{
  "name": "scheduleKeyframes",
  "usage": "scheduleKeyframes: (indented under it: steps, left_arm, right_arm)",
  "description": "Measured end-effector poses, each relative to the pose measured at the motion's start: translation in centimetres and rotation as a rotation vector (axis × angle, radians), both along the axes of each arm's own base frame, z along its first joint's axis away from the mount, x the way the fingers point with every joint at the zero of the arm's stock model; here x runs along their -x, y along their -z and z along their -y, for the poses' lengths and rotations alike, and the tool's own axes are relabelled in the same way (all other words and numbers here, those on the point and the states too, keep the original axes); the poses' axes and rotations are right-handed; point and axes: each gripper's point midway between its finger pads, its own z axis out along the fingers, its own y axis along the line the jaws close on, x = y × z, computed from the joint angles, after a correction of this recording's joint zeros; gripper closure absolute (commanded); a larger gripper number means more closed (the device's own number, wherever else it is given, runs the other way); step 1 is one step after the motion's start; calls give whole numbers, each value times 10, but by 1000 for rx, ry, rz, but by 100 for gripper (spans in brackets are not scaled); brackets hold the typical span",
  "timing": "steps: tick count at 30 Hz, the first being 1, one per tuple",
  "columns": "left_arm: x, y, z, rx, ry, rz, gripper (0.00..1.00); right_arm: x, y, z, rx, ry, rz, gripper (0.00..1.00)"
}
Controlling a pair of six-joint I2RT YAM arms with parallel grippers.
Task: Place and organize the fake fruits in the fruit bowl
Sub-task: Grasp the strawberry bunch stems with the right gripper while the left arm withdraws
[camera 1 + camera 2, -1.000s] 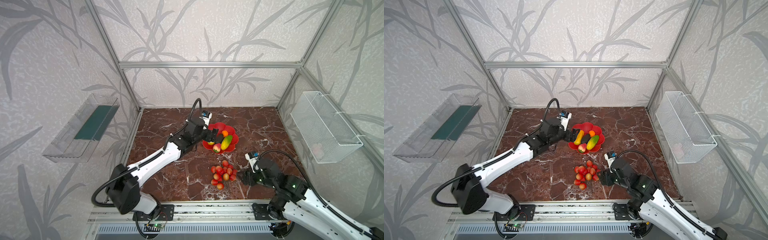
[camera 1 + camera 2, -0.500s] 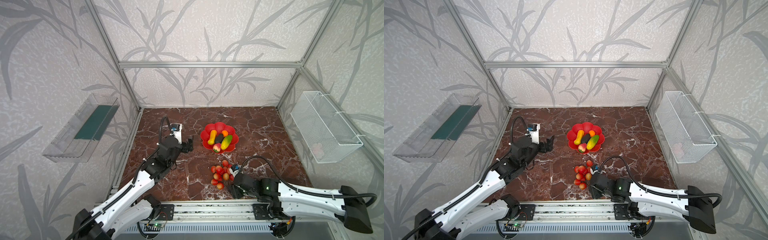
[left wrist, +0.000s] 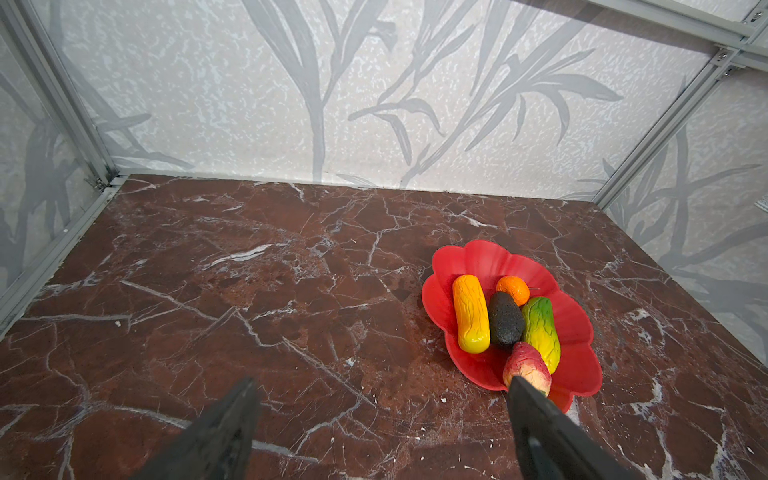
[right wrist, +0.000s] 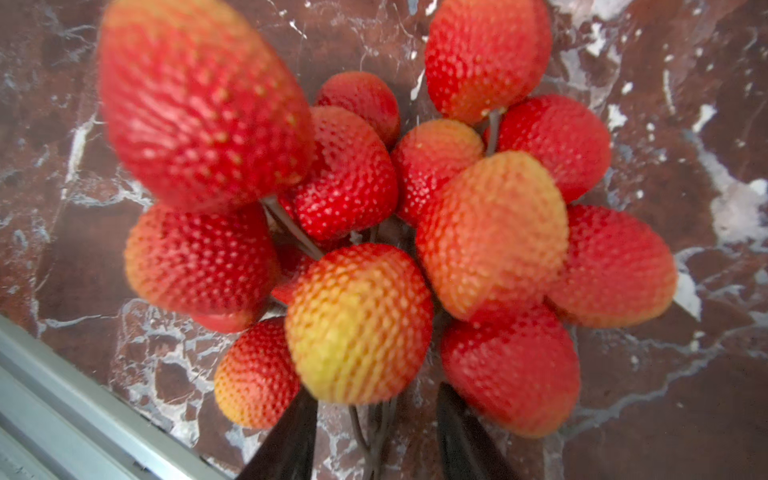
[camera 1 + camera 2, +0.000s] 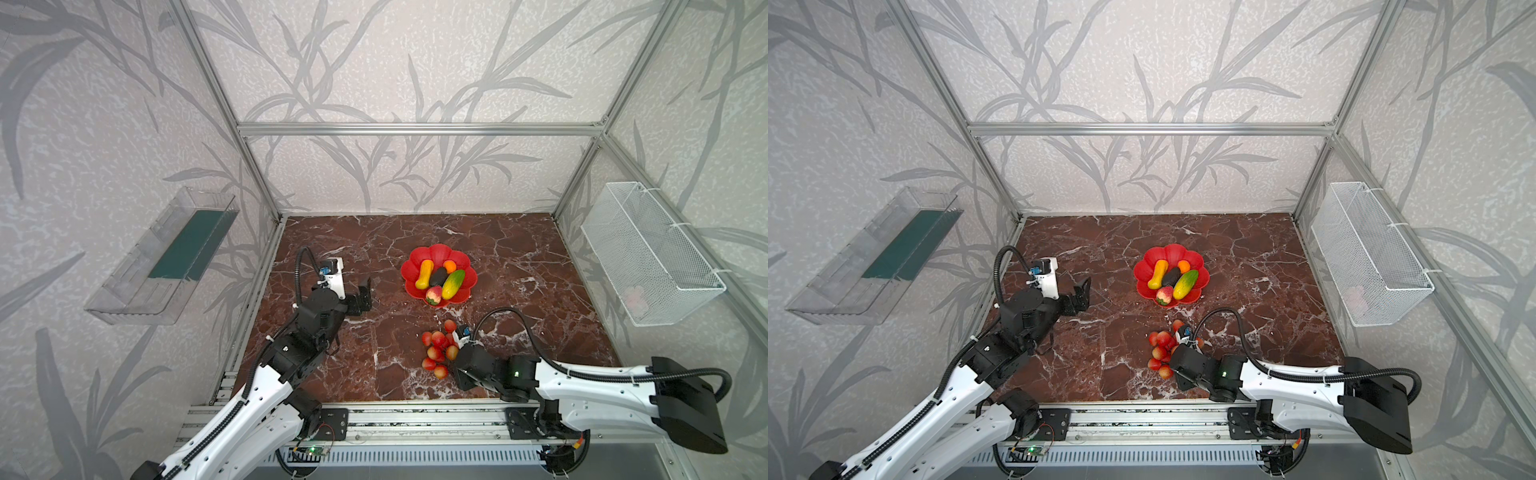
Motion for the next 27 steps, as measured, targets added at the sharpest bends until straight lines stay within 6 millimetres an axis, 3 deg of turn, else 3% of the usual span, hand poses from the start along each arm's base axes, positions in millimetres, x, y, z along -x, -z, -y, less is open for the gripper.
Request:
scheduleKeyframes:
  steps: [4, 8, 15, 20, 27]
  left_arm:
    - [2, 2, -3, 4, -7, -6, 7]
    - [3, 3, -4, 3, -8, -8, 7]
    - [4, 0, -7, 8, -15, 2, 7]
    - [8, -2, -11, 11, -27, 13, 7]
    - [12, 5, -17, 5, -36, 7, 6]
  right_arm:
    - [-3, 9, 1, 28, 15, -2, 59]
    - [-7, 12, -1, 29, 27, 3, 70]
    - [-11, 11, -9, 11, 4, 22, 100]
    - [-12, 3, -12, -9, -16, 44, 100]
    - [-15, -40, -17, -84, -71, 125, 100]
